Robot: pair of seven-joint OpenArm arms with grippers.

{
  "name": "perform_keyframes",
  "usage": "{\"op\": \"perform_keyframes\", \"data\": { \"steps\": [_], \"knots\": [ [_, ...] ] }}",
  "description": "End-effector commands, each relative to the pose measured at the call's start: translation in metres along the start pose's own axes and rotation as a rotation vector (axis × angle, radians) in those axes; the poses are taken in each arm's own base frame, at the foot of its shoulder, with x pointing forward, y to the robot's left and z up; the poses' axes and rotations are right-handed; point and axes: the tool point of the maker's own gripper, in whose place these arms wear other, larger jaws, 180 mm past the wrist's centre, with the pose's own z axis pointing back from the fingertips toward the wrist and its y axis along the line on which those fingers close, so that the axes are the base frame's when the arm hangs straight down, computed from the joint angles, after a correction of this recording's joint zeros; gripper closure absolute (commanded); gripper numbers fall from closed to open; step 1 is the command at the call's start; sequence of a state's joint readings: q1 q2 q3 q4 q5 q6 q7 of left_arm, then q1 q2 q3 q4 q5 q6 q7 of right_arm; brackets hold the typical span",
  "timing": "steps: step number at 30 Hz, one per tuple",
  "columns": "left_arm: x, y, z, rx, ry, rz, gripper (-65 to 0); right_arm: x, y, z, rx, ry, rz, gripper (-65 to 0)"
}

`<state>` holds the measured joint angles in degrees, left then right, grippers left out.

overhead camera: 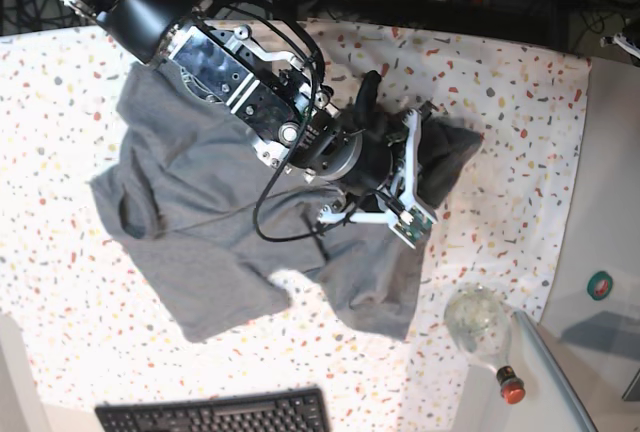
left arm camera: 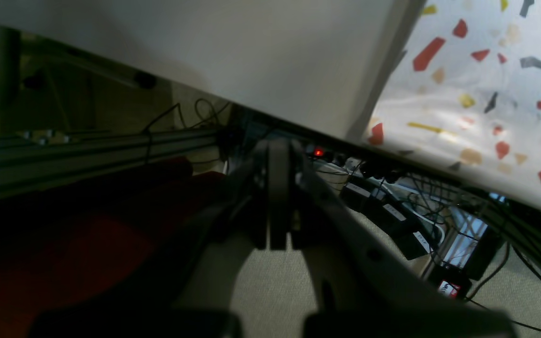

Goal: Layout the t-shirt on the table in an organized manner, then fold the t-shirt properly

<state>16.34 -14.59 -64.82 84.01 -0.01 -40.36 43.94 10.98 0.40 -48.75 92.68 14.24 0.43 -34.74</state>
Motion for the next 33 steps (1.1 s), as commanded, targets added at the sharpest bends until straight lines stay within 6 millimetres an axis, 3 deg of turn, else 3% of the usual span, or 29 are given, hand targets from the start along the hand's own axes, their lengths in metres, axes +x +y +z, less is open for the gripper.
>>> {"op": "perform_keyframes", "data": {
  "steps": [1,4,6,9,15,21,22,25,27,29,30,33],
  "knots": [
    [0.013,0.012,0.005,0.028,-0.036,-0.011,0.0,0.02,-0.002,0.0,-0.002,-0.047,0.011,0.0],
    [0.012,0.012,0.005,0.028,-0.036,-0.01,0.0,0.012,-0.003,-0.008,-0.005,-0.014,0.005,0.0],
    [0.013,0.012,0.005,0.029,-0.038,-0.009,0.0,0.024,0.0,-0.001,0.002,-0.052,0.01,0.0],
    [0.012,0.012,0.005,0.028,-0.036,-0.01,0.0,0.027,0.003,-0.001,0.006,-0.058,0.007,0.0],
    [0.013,0.011,0.005,0.027,-0.037,-0.011,0.0,0.001,-0.019,-0.043,-0.035,0.082,-0.005,0.0],
    [0.011,-0.002,0.001,-0.002,-0.031,-0.017,0.0,-0.032,-0.064,-0.072,-0.115,0.189,0.002,0.0],
    [0.011,-0.007,-0.001,-0.013,-0.029,-0.026,0.0,-0.032,-0.068,-0.073,-0.122,0.193,0.004,-5.4],
    [0.02,-0.028,-0.005,-0.079,-0.056,-0.037,0.0,-0.029,-0.084,-0.067,-0.153,0.201,-0.034,-35.7],
    [0.028,-0.053,-0.008,-0.156,-0.084,-0.051,-2.5,-0.033,-0.094,-0.058,-0.17,0.233,-0.039,-48.8],
    [0.03,-0.076,-0.005,-0.228,-0.103,-0.072,-17.1,-0.033,-0.095,-0.041,-0.172,0.214,-0.027,-55.4],
    [0.033,-0.09,-0.001,-0.269,-0.122,-0.078,-19.9,-0.031,-0.094,-0.029,-0.171,0.183,-0.021,-56.9],
    [0.04,-0.136,0.015,-0.381,-0.185,-0.081,-14.0,-0.026,-0.088,0.009,-0.166,0.096,0.017,-57.5]
  ]
}}
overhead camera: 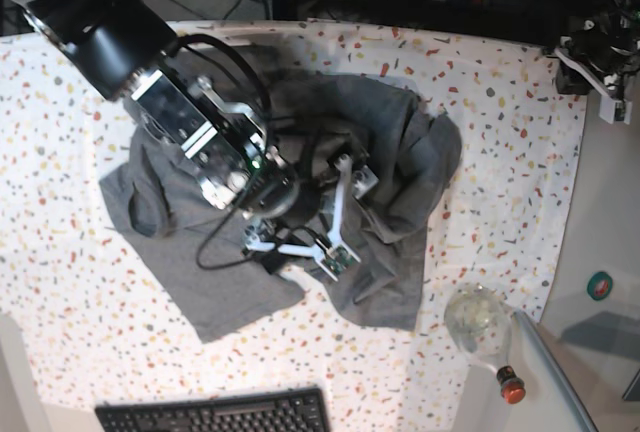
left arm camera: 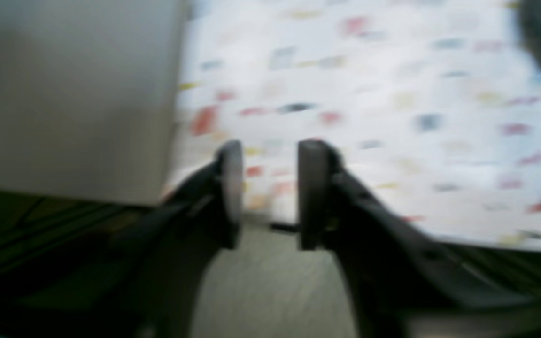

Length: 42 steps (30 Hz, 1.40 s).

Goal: Layout the t-shirt on the table in an organized manner, then fold the t-shirt properly

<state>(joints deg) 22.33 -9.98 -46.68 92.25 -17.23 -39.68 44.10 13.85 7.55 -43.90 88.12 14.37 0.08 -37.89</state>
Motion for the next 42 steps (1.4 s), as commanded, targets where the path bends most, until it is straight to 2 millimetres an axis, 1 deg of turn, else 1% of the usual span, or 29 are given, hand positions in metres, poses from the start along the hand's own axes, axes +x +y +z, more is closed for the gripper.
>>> {"op": "perform_keyframes", "data": {
  "steps": [1,2,4,5,6,7,9,10,11,13,15,17,19,22,25,27,29,31,33,35,37,39,42],
  "knots": [
    [0.017,-0.01,0.001,-0.026,-0.058,-0.017,-10.9,0.026,0.003,0.014,0.01,-0.102,0.011,-57.3],
    [0.017,-0.019,-0.002,-0.042,-0.06,-0.014,-8.4,0.024,0.003,0.023,0.011,-0.126,0.012,-57.3],
    [0.026,-0.035,-0.013,-0.074,-0.074,-0.014,-2.6,0.016,-0.002,0.038,0.0,-0.181,-0.027,-56.3],
    [0.03,-0.039,-0.018,-0.082,-0.076,-0.017,-0.3,0.01,-0.003,0.04,-0.004,-0.195,-0.052,-53.3],
    [0.034,-0.046,-0.025,-0.098,-0.078,-0.019,0.0,0.005,-0.007,0.042,-0.012,-0.208,-0.07,-46.5],
    [0.038,-0.054,-0.033,-0.115,-0.077,-0.02,0.0,0.0,-0.012,0.044,-0.015,-0.214,-0.079,-35.7],
    [0.046,-0.064,-0.042,-0.132,-0.078,-0.041,0.0,-0.014,-0.023,0.045,-0.034,-0.194,-0.123,-7.2],
    [0.052,-0.07,-0.046,-0.141,-0.08,-0.057,0.0,-0.023,-0.033,0.047,-0.058,-0.183,-0.155,0.0],
    [0.056,-0.079,-0.049,-0.158,-0.084,-0.069,0.0,-0.028,-0.04,0.049,-0.077,-0.18,-0.187,0.0],
    [0.066,-0.092,-0.052,-0.18,-0.101,-0.089,0.0,-0.045,-0.053,0.055,-0.117,-0.159,-0.238,0.0],
    [0.079,-0.105,-0.056,-0.205,-0.127,-0.094,0.0,-0.064,-0.065,0.061,-0.157,-0.132,-0.28,0.0],
    [0.086,-0.117,-0.064,-0.222,-0.124,-0.119,0.0,-0.084,-0.076,0.069,-0.2,-0.105,-0.321,0.0],
    [0.09,-0.13,-0.079,-0.223,-0.096,-0.119,0.0,-0.106,-0.083,0.077,-0.237,-0.07,-0.363,0.0],
    [0.085,-0.146,-0.106,-0.246,-0.029,-0.101,0.0,-0.133,-0.085,0.086,-0.268,-0.024,-0.405,0.0],
    [0.09,-0.151,-0.128,-0.283,-0.005,-0.095,0.0,-0.156,-0.077,0.089,-0.269,0.026,-0.431,0.0],
    [0.097,-0.157,-0.141,-0.307,-0.043,-0.057,0.0,-0.177,-0.067,0.087,-0.255,0.08,-0.451,0.0],
    [0.104,-0.147,-0.152,-0.265,-0.075,-0.02,0.0,-0.196,-0.062,0.085,-0.251,0.127,-0.47,0.0],
    [0.111,-0.145,-0.162,-0.222,-0.089,-0.03,0.0,-0.214,-0.06,0.083,-0.251,0.174,-0.486,0.0],
    [0.121,-0.145,-0.166,-0.214,-0.11,-0.055,0.0,-0.237,-0.068,0.087,-0.275,0.227,-0.502,0.0],
    [0.139,-0.15,-0.167,-0.221,-0.137,-0.08,0.0,-0.249,-0.08,0.088,-0.301,0.251,-0.515,0.0],
    [0.159,-0.151,-0.166,-0.219,-0.169,-0.092,0.0,-0.264,-0.096,0.099,-0.338,0.284,-0.509,0.0],
    [0.182,-0.152,-0.164,-0.218,-0.206,-0.099,0.0,-0.271,-0.109,0.106,-0.364,0.297,-0.499,0.0],
    [0.201,-0.154,-0.161,-0.217,-0.233,-0.107,0.0,-0.27,-0.117,0.112,-0.374,0.297,-0.47,0.0]
  ]
}}
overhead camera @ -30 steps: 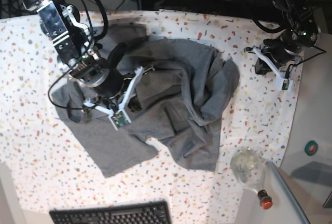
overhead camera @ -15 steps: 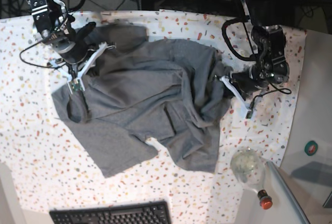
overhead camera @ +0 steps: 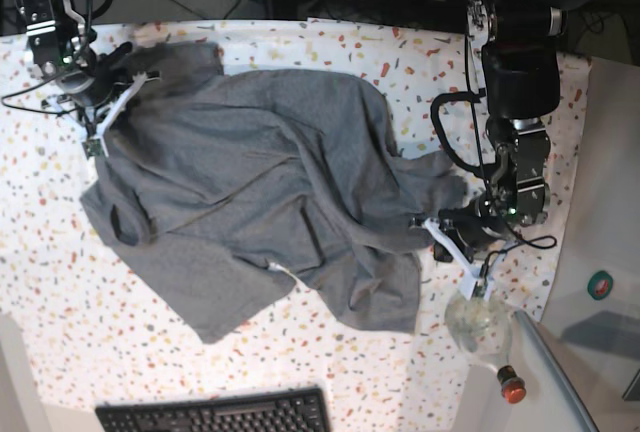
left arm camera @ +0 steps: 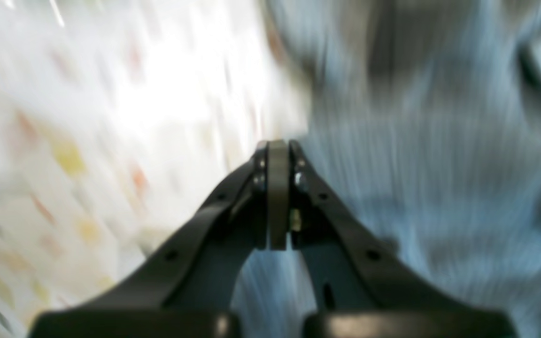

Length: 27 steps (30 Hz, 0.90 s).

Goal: Layout the t-shirt on the table in an organized manner, then fold the t-shirt properly

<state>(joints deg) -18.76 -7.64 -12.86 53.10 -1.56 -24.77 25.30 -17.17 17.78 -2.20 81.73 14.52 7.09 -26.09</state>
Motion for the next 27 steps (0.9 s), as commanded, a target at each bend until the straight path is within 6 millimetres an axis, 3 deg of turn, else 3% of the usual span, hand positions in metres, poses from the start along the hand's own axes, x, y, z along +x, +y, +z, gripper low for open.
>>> {"op": "perform_keyframes", "data": {
  "steps": [1,4,7,11,16,19,21,27],
  "knots": [
    [0.021,0.003,0.003,0.003,-0.035,-0.002,0.0,0.013,-0.001,0.003,-0.003,-0.033,0.01,0.0],
    [0.034,0.006,0.013,0.022,-0.018,-0.026,0.0,0.022,0.006,0.012,0.009,-0.069,0.023,0.0],
    [0.027,0.01,0.041,0.064,-0.007,-0.073,0.0,0.036,0.016,0.026,0.026,-0.122,0.039,0.0],
    [-0.008,0.021,0.088,0.128,0.036,-0.047,0.0,0.05,0.024,0.04,0.038,-0.177,0.05,0.0],
    [-0.068,0.032,0.135,0.06,0.028,0.275,0.0,0.053,0.026,0.044,0.042,-0.189,0.052,0.0],
    [-0.096,0.027,0.153,0.008,0.023,0.396,-24.0,0.055,0.028,0.043,0.046,-0.193,0.055,0.0],
    [-0.106,0.021,0.16,-0.019,0.004,0.46,-35.2,0.054,0.028,0.042,0.047,-0.189,0.055,0.0],
    [-0.113,0.0,0.151,-0.054,-0.076,0.567,-36.7,0.047,0.026,0.036,0.043,-0.164,0.048,0.0]
  ]
}}
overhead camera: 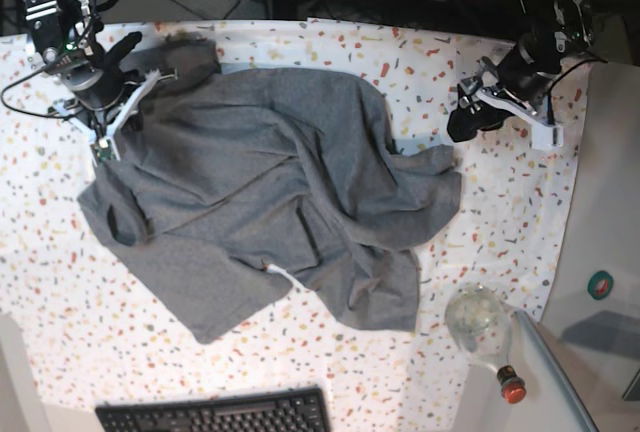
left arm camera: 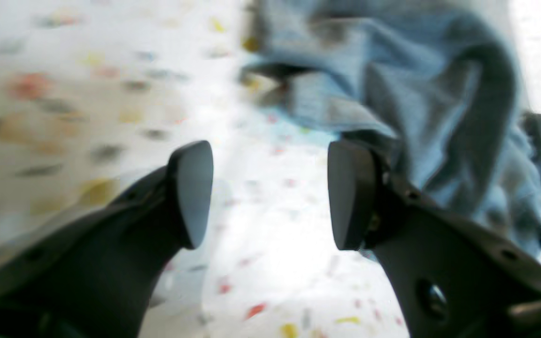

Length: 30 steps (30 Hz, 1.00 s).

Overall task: Layout the t-shirt on the table in an organized manner, then fold the t-shirt properly
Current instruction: 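Grasp the t-shirt edges with both grippers at opposite corners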

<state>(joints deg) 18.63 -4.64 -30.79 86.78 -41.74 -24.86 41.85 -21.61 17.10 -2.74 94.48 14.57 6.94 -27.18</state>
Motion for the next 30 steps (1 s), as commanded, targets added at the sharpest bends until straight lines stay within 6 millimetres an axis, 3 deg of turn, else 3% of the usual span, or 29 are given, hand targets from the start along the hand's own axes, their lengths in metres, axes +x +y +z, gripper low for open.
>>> {"op": "perform_keyframes", "data": {
  "steps": [1,8,21,26,28,30],
  "knots": [
    [0.013,0.004,0.001,0.002,-0.046,0.014,-36.7,0.013,-0.004,0.002,-0.008,-0.042,0.012,0.0],
    [-0.003,0.002,-0.031,-0.022,-0.02,0.138,-36.7,0.009,-0.004,0.002,-0.007,-0.033,0.011,0.0],
    [0.019,-0.015,-0.05,-0.062,-0.087,0.2,-36.7,0.008,-0.004,0.002,-0.008,-0.03,0.01,0.0],
    [0.014,-0.012,-0.06,-0.063,-0.065,0.23,-36.4,0.007,-0.005,0.001,-0.01,-0.029,0.008,0.0],
    [0.01,-0.01,-0.06,-0.058,-0.056,0.234,-33.4,0.011,-0.006,0.003,-0.013,-0.045,-0.007,0.0],
    [0.008,-0.009,-0.06,-0.054,-0.05,0.235,-19.1,0.022,-0.007,0.01,-0.031,-0.111,-0.04,0.0]
  ]
}}
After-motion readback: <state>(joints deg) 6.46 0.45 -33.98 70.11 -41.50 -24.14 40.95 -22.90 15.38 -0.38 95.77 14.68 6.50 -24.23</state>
